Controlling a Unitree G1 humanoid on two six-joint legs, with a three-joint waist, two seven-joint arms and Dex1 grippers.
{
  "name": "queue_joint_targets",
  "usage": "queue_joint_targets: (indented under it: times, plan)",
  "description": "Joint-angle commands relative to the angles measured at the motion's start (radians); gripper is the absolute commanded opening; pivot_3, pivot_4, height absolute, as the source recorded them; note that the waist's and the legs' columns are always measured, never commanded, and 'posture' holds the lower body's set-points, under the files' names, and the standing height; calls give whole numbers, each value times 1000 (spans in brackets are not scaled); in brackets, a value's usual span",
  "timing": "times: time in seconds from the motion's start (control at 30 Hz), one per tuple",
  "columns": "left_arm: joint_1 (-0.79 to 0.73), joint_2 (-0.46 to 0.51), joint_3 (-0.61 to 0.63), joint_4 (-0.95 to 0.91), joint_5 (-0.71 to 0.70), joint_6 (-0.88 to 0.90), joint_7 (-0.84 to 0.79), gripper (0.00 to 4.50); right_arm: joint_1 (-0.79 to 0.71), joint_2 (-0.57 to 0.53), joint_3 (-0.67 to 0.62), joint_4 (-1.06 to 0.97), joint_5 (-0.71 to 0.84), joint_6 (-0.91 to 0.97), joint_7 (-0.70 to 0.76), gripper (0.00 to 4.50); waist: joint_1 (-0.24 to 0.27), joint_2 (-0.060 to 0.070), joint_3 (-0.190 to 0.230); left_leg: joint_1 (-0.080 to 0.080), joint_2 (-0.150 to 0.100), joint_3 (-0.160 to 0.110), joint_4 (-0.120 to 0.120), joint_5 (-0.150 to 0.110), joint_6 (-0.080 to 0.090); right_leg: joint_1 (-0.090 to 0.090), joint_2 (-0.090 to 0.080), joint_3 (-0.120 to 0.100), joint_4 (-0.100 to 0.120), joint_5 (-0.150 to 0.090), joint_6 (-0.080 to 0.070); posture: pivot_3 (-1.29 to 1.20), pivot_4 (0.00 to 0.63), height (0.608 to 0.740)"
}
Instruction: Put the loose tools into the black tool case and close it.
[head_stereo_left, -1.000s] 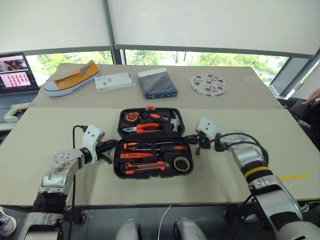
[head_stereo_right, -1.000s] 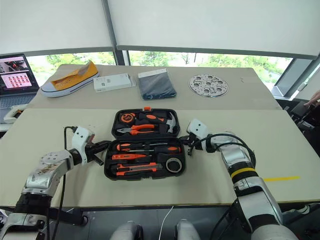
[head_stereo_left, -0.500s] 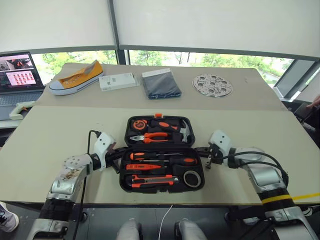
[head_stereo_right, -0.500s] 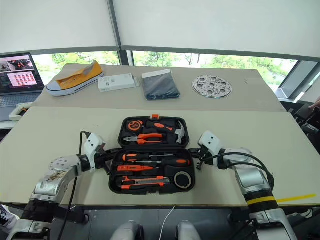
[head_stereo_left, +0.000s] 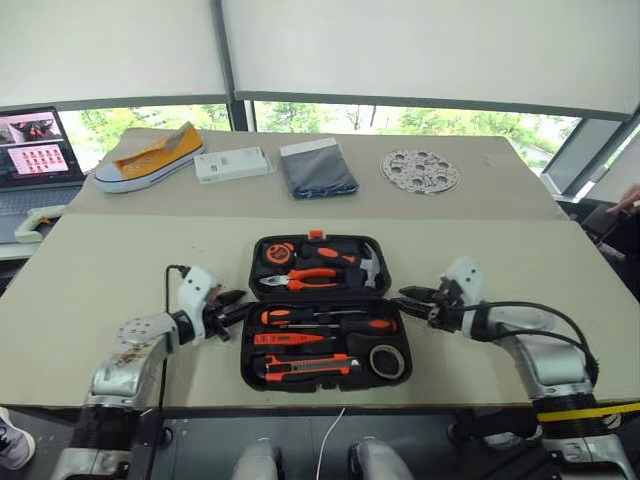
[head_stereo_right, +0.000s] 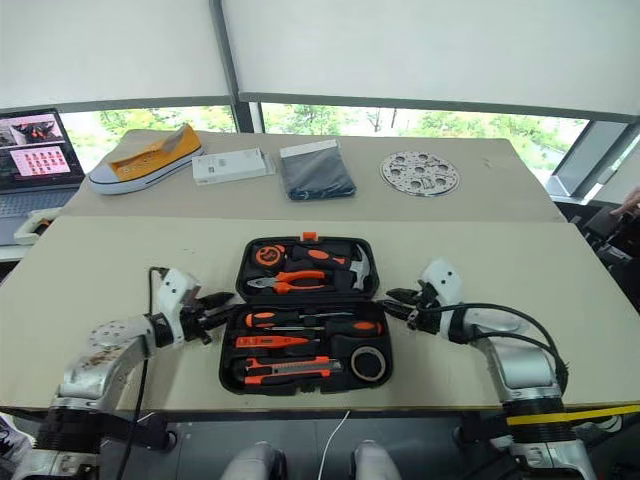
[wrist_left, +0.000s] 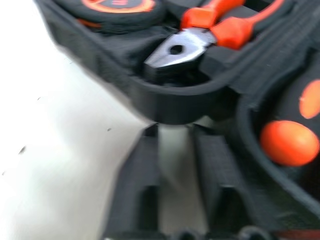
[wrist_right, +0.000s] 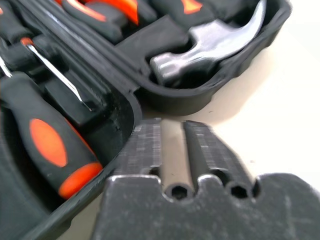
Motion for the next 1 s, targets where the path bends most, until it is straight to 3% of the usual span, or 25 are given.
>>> queue_joint_targets:
  times: [0.03,0.13,0.2,0.3,0.5,0.67,0.9,0.93,1.0]
  plan:
    - [-20,74,134,-55,-127,258,36,3254,-45,-45,-80,-60,87,78,5,2882,-7,0,0,0,0,0,0,0,0,0,0,0,0,0,0,0,150,740]
    - [-89,114,173,-90,-229,506,67,4357,-110,-78,-87,-74,167,253,7,3890,-12,0,0,0,0,-1,0,0,0,0,0,0,1,0,0,0,150,740]
    - [-184,106,180,-71,-265,654,127,4500,-195,-139,-6,-66,145,484,-32,4420,-10,0,1,1,0,-1,1,1,0,0,0,0,1,0,1,0,150,740]
    - [-279,71,178,-39,-288,750,179,4500,-327,-180,133,-10,104,664,-38,4420,-9,-1,1,1,-1,-1,2,3,1,1,-1,0,2,0,1,0,150,740]
    - [-380,32,39,51,-193,734,231,4500,-562,-40,136,232,122,825,-115,4420,-18,-2,1,2,-2,-1,0,3,1,2,0,1,0,1,0,0,150,740]
    - [-464,-29,26,137,-164,703,274,4500,-631,27,142,333,118,867,-156,4420,-8,-2,1,-5,-2,-2,-1,3,1,-4,0,1,1,1,-1,0,150,740]
    - [-456,-36,36,187,-150,679,270,4500,-651,58,132,444,84,812,-208,4420,-9,-2,1,-10,-3,-2,0,3,1,-6,-2,0,-2,2,1,0,150,740]
    - [-452,-42,43,194,-149,671,276,4242,-651,57,136,457,75,803,-215,4475,-10,-2,1,-9,-3,-2,0,3,1,-6,-2,0,-2,2,1,0,150,740]
    - [-451,-52,54,202,-150,660,287,3717,-648,50,142,470,66,799,-216,3943,-11,-2,1,-9,-3,-2,0,3,1,-6,-2,0,-1,2,1,0,150,740]
